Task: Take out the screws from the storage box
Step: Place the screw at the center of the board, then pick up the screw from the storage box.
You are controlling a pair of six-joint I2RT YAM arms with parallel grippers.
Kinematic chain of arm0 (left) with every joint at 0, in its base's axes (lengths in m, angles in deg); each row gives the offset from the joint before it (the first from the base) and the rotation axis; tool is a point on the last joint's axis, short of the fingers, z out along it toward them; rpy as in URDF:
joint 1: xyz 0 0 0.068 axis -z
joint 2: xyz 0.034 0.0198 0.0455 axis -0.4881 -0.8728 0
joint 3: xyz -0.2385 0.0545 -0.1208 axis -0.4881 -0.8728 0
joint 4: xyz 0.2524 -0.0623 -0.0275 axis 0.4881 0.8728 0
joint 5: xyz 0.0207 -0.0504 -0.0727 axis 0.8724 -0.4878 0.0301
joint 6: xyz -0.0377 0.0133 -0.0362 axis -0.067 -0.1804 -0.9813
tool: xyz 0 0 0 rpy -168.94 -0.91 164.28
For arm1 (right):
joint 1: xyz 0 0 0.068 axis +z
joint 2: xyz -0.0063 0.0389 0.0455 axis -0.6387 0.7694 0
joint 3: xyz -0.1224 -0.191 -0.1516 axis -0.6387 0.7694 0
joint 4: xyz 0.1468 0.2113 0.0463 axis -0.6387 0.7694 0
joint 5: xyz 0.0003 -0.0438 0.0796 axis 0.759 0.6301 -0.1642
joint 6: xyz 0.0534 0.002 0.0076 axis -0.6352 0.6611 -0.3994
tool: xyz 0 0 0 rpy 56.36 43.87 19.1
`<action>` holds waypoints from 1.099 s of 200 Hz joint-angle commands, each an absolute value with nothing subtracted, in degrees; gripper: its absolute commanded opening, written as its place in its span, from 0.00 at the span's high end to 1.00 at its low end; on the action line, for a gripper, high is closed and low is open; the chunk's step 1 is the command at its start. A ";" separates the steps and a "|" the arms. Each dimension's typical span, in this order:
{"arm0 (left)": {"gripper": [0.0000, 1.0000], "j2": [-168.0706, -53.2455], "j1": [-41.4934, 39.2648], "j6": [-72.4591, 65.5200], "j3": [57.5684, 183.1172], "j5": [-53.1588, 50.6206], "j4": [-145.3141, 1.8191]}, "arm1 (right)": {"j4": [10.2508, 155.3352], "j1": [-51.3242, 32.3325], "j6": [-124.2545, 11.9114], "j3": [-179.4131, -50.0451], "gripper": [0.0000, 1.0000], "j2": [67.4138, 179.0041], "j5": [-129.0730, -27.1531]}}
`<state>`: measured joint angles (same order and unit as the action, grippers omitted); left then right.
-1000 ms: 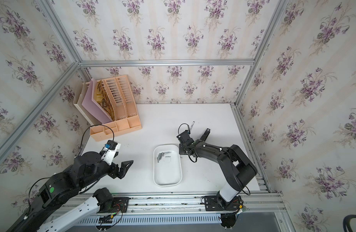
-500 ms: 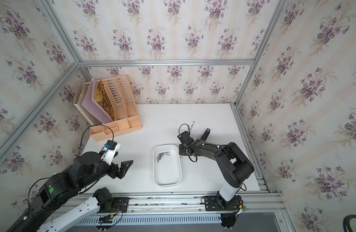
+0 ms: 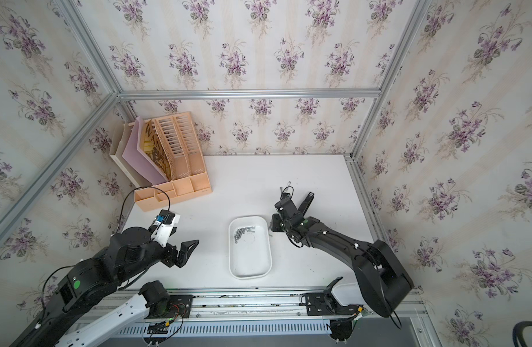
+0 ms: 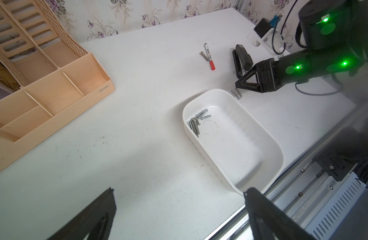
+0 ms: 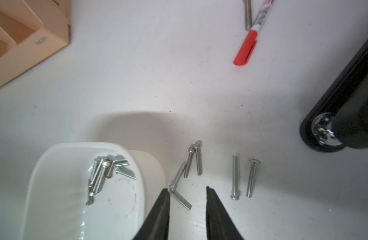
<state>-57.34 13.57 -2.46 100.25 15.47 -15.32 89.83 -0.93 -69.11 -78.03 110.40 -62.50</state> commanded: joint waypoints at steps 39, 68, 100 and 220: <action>0.01 -57.24 13.59 -2.66 100.70 15.81 -15.81 | 83.74 7.97 -62.78 -78.63 0.66 107.98 -62.54; 0.01 -57.29 13.53 -2.83 100.82 15.71 -15.66 | 85.74 11.55 -61.01 -81.95 0.70 112.78 -61.62; 0.01 -57.11 13.61 -2.80 100.86 15.79 -15.62 | 88.37 13.16 -60.01 -85.90 0.72 118.93 -61.80; 0.01 -57.10 13.59 -2.91 100.85 15.79 -15.62 | 97.63 14.03 -59.92 -95.78 0.69 135.48 -60.47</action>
